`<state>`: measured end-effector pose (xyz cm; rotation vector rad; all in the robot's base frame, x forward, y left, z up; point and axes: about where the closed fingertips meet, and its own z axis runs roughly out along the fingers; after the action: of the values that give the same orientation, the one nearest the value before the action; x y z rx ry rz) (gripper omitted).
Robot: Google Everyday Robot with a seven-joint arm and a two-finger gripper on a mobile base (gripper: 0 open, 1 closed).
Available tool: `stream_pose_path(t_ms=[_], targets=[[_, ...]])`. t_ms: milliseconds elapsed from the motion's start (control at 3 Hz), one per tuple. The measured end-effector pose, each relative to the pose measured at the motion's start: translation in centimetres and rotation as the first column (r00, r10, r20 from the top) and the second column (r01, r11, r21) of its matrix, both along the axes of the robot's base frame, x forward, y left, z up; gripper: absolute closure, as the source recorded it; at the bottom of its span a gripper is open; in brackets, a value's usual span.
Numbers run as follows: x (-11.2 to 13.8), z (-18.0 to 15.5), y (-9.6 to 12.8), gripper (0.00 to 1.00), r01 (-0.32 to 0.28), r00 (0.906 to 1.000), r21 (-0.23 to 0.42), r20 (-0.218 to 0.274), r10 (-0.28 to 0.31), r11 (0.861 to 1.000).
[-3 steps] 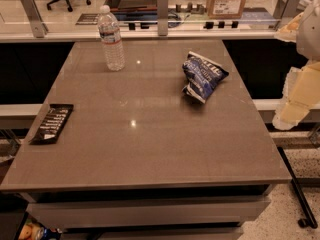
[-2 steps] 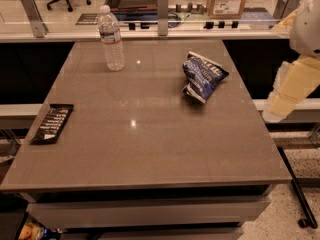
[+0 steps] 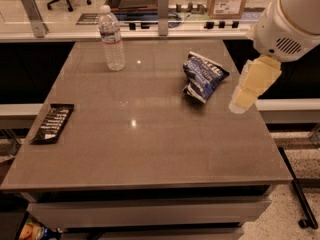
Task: Move blue chip bag near rxbar chocolate
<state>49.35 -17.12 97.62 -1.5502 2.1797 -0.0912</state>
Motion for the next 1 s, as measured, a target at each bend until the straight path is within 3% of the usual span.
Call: stream_pose_path(t_ms=[667,1000], targets=[[3.8,-4.7,1.5,0.0,0.066,0.9975,0.076,0.02,-0.068,0.995],[6.6,-6.0,2.4,0.0,0.065,0.9958,0.124,0.055,-0.073,0.99]])
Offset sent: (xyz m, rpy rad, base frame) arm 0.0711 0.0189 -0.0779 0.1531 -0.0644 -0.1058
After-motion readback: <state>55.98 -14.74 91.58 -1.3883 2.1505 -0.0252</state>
